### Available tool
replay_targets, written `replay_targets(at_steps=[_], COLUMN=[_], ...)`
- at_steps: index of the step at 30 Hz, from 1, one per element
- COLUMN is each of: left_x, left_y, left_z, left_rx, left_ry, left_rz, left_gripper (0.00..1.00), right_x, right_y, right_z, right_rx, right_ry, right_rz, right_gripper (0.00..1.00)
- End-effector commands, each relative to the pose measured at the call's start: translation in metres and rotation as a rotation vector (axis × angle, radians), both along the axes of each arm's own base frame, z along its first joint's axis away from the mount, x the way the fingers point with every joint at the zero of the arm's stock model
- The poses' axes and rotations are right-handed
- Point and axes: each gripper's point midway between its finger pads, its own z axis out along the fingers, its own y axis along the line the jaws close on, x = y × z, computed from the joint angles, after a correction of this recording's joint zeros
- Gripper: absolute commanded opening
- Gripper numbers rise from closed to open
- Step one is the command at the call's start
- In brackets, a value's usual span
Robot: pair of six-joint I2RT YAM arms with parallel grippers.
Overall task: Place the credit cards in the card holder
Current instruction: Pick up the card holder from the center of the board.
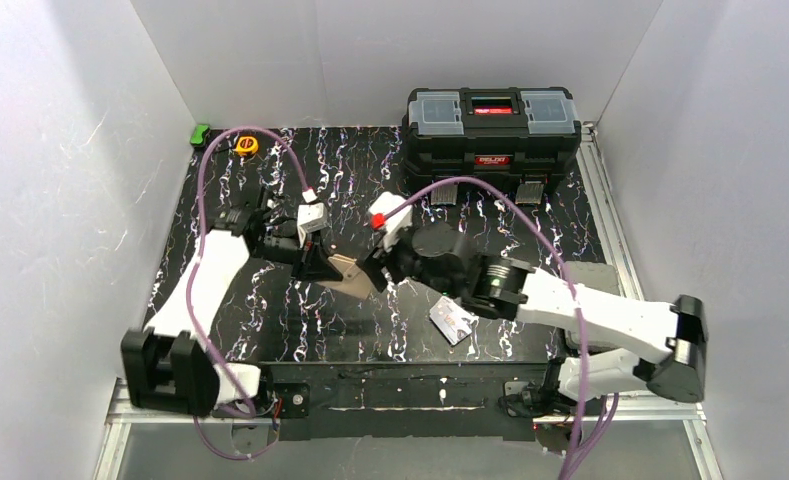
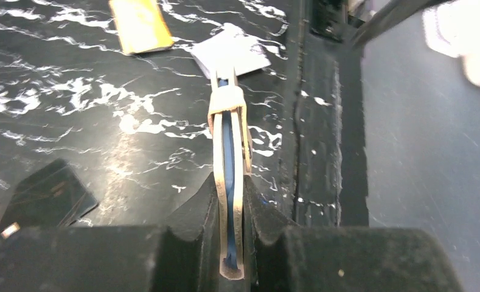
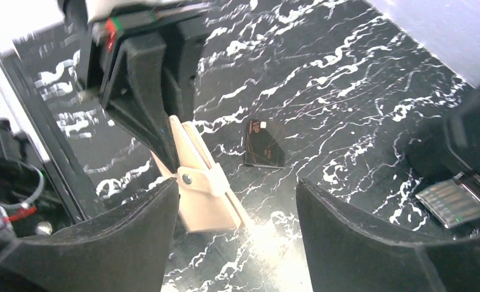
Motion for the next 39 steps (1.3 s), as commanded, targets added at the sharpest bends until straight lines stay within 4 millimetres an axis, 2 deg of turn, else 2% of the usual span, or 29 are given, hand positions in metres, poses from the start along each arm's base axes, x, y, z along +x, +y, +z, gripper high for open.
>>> replay_targets(at_steps=[1, 5, 8, 12, 17, 20, 26, 32, 39], left_x=[0.057, 0.075, 0.082, 0.075, 0.065, 0.058, 0.049, 0.052, 0.054], left_y=[-0.008, -0.007, -0.007, -0.014, -0.018, -0.021, -0.026, -0.026, -0.025], left_z=[0.042, 0.057, 0.064, 0.072, 0.078, 0.078, 0.071, 0.073, 0.079], left_rx=[-0.078, -0.068, -0.076, -0.086, -0.094, -0.098, -0.088, -0.088, -0.103], left_ry=[-0.093, -0.031, -0.059, -0.132, -0.206, -0.22, -0.248, -0.254, -0.244], left_rz=[0.332, 0.477, 0.539, 0.529, 0.492, 0.465, 0.429, 0.449, 0.484], left_gripper=[0.0, 0.0, 0.0, 0.0, 0.0, 0.0, 0.0, 0.0, 0.0], right_x=[0.004, -0.004, -0.008, -0.004, 0.022, 0.032, 0.028, 0.028, 0.033], right_y=[-0.03, -0.034, -0.024, -0.009, -0.008, -0.007, 0.009, 0.016, 0.003], right_z=[0.048, 0.048, 0.043, 0.04, 0.045, 0.057, 0.072, 0.063, 0.044], right_rx=[0.205, 0.266, 0.268, 0.272, 0.373, 0.433, 0.468, 0.465, 0.434], right_ry=[0.051, 0.132, 0.195, 0.274, 0.419, 0.428, 0.435, 0.48, 0.502], right_rz=[-0.12, -0.11, -0.085, -0.062, -0.073, -0.063, 0.023, 0.031, -0.054], right_gripper=[0.78, 0.78, 0.76, 0.74, 0.68, 0.66, 0.65, 0.65, 0.64])
